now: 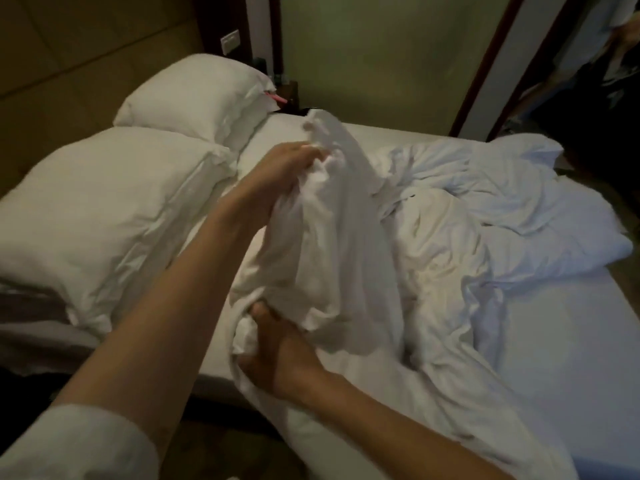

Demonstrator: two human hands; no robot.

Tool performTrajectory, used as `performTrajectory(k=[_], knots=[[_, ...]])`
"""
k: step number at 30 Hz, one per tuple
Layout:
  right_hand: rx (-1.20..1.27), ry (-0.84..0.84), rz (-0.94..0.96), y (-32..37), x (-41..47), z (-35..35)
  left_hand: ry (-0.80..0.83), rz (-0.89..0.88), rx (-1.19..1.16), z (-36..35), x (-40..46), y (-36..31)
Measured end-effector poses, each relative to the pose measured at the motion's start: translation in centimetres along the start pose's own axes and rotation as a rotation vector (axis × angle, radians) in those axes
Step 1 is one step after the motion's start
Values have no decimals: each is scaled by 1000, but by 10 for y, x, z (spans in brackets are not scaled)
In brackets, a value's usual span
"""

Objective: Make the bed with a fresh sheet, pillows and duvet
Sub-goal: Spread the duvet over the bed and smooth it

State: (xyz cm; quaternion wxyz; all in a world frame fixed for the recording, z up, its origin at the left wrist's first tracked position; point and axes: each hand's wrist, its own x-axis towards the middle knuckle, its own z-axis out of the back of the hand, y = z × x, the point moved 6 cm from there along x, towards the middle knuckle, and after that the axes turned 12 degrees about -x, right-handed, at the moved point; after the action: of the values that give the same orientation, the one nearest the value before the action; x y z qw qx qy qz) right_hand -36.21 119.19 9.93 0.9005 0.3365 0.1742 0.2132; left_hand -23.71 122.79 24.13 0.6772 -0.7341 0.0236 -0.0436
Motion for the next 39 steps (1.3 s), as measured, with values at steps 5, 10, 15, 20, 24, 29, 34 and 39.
performTrajectory(k=[5,10,15,20,24,29,34,39], knots=[[129,-289,-167,-5,43,-1,-128,221,299,96,-40,60],[123,-57,35,52,58,-43,-163,717,-10,135,-100,151],[-108,417,414,60,58,-95,-233,900,284,188,-114,180],[-45,274,181,15,119,-65,-457,813,297,236,-102,215],[-116,159,-381,-56,160,-41,-618,582,-187,262,-68,198],[336,347,-551,-54,188,-51,-627,513,-196,299,-30,189],[466,224,-461,-27,205,-57,-625,552,-208,332,-13,197],[697,-104,-430,3,208,-54,-484,458,-195,357,24,186]])
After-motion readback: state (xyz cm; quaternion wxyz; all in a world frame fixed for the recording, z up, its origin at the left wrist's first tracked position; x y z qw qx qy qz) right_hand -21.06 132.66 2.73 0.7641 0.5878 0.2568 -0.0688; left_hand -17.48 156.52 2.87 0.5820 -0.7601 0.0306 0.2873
